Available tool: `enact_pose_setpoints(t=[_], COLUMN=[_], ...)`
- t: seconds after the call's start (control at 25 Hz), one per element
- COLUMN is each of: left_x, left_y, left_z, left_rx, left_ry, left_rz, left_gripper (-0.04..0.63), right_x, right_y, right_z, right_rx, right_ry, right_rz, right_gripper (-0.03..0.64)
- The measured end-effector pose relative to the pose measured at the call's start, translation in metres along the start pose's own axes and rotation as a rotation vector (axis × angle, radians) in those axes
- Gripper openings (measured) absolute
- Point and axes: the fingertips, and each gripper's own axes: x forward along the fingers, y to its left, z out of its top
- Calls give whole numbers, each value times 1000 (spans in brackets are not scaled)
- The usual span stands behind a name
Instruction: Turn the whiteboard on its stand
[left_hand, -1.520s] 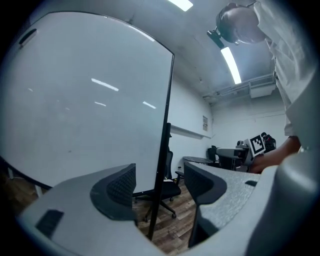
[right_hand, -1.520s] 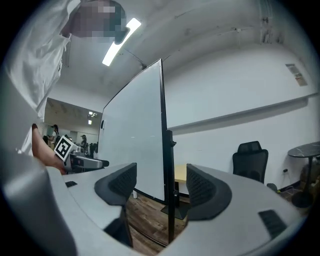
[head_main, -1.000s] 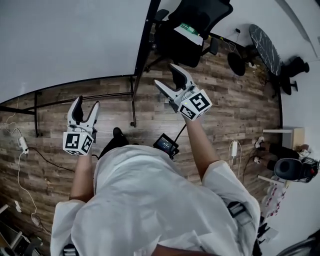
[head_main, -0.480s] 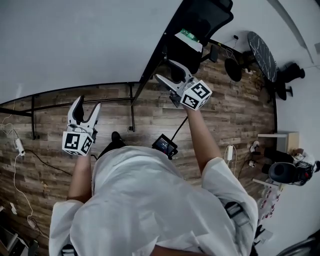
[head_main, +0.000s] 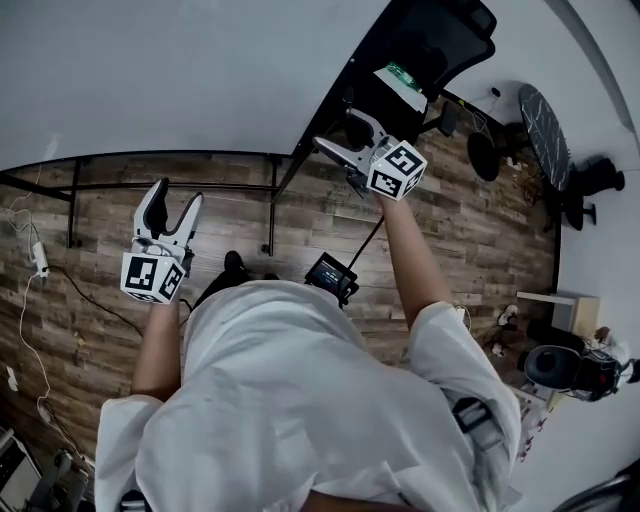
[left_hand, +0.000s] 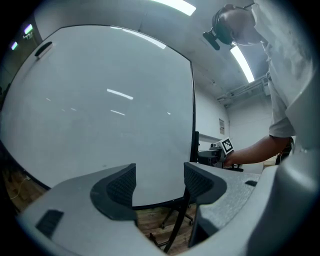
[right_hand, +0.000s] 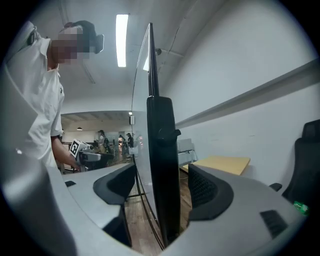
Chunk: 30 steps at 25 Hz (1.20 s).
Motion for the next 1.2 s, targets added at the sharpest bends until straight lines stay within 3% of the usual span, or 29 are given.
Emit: enact_pose_setpoints(t=[0.48, 0.72, 0.88, 1.2], left_x=[-35, -56, -59, -56], left_y=[-1, 10, 10, 8], left_z=[-9, -5, -4, -11], left_rx=[-15, -9, -6, -19], left_ry=[27, 17, 15, 21], left_rz=[127, 186, 198, 187], left_gripper=[285, 285, 285, 285], right_x=[40, 52, 53, 55], right_y=[-2, 1, -3, 3], right_z=[2, -14, -18, -16], right_rx=[-12, -50, -34, -71], right_ry=[-14, 28, 5, 2], right_rz=[217, 226, 219, 231], right_gripper=[314, 269, 187, 155])
